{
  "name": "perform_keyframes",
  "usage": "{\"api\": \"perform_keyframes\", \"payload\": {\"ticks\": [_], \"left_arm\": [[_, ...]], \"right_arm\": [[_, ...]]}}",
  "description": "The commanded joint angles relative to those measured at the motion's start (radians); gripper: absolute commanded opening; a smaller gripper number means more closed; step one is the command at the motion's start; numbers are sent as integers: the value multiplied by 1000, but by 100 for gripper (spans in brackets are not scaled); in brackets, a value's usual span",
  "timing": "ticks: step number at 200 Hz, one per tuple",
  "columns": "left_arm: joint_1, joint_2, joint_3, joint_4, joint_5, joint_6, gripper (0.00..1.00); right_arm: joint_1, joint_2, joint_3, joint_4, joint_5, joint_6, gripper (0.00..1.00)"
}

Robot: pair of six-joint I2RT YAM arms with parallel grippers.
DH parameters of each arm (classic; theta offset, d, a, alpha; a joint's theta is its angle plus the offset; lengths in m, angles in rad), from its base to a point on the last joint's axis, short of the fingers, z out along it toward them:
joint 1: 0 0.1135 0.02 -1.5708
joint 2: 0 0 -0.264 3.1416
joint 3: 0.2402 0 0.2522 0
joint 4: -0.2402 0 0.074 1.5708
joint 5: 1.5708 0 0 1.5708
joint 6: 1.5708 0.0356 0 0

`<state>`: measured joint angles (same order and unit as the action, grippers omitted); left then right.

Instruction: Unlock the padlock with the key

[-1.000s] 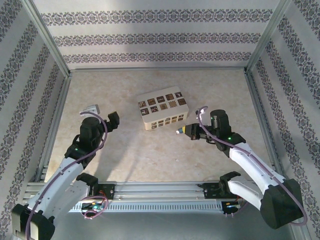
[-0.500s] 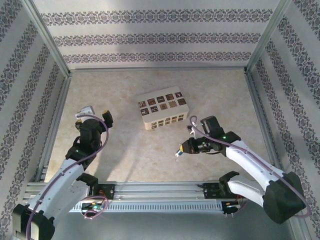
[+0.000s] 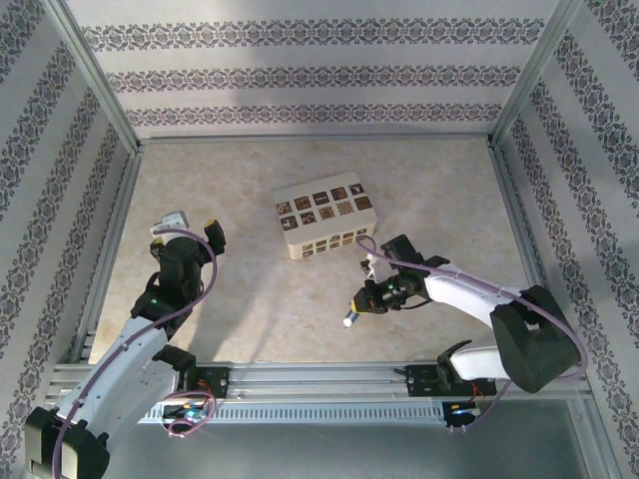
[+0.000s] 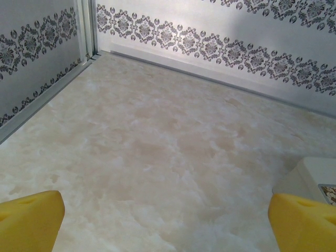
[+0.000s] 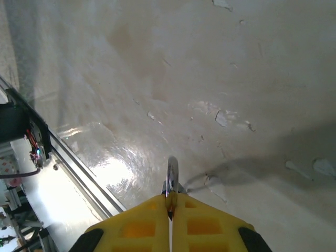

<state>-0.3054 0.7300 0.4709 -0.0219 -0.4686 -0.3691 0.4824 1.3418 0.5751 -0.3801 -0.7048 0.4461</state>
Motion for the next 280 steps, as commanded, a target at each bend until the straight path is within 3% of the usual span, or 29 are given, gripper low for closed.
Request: {"api": "perform_keyframes", "payload": {"ticks": [1,17,36,93,134,174,214,241,280], "left_arm": [[12,-9,22,-2,-11,48,99],[11,-10,35,-11,-24,81,99],[11,-14,51,-21,-37,115,99],[16,-16,47,2,-70,175,99],[74,31,3,49,-44,196,99],[168,98,-80,201,-26,228,99],[269,185,-118,314,-5,205,99],[288,282,-145,413,-4,234,99],[295,425,-197,619,43,259,99]], "right_arm": [[5,-2,10,24,24,0,19],[0,-14,16,6,45,-6,33],[-7,-42,33,-34,80,-18,41],[-89,-195,124,-184,227,-80,48],[-186,-297,164,-157,398,-140,56],[-302,-367,124,-4,523,-187,68],[-377,-423,-13,240,640,-277,98],[-397,-443,-143,459,725,-366,98],[-454,-370,-261,695,701,-391,99]]}}
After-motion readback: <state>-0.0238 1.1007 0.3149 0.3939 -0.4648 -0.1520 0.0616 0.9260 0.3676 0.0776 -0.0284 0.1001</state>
